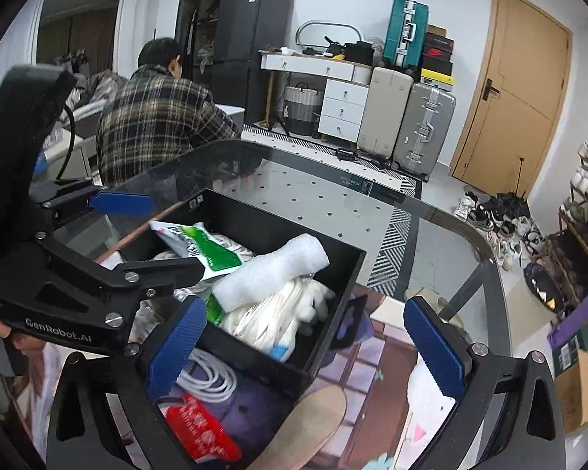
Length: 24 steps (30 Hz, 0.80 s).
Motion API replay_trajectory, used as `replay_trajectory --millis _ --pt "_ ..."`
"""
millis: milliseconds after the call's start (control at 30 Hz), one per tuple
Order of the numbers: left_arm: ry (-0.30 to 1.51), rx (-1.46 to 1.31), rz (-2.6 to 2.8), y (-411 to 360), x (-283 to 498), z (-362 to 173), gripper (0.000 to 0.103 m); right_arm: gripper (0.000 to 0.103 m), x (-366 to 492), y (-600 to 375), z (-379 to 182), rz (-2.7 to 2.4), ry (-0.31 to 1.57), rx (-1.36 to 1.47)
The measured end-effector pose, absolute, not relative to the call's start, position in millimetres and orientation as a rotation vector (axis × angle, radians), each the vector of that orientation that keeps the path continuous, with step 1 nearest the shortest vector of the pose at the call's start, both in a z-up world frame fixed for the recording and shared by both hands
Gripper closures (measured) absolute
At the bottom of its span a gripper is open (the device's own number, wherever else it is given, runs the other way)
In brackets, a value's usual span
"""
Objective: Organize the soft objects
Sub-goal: 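Move the right gripper to the red-and-white balloon glue bag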
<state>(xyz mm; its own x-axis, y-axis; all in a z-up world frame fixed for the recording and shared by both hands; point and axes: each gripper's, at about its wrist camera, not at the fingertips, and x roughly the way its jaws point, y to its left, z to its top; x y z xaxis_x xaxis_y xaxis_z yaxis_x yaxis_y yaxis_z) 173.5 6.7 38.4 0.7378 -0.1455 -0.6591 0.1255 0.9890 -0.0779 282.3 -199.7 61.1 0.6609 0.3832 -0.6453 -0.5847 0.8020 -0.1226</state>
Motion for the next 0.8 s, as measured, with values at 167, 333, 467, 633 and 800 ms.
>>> replay_trajectory --millis 167,333,467,633,800 --pt "0.725 -0.048 -0.13 17.3 154.2 40.6 0.0 0.001 264.5 -215.7 64.1 0.55 0.68 -0.255" --pt "0.727 -0.046 -0.093 24.8 130.5 38.9 0.0 0.001 250.8 -221.9 55.9 0.54 0.714 -0.237" --pt "0.723 -0.038 -0.061 26.6 114.8 35.3 0.0 0.001 243.0 -221.8 46.6 0.546 0.737 -0.234" --pt "0.737 -0.011 -0.009 23.2 101.1 25.3 0.0 0.001 236.9 -220.5 35.8 0.586 0.758 -0.189" --pt "0.737 0.019 0.029 16.8 91.2 14.1 0.0 0.001 231.1 -213.4 25.9 0.608 0.781 -0.206"
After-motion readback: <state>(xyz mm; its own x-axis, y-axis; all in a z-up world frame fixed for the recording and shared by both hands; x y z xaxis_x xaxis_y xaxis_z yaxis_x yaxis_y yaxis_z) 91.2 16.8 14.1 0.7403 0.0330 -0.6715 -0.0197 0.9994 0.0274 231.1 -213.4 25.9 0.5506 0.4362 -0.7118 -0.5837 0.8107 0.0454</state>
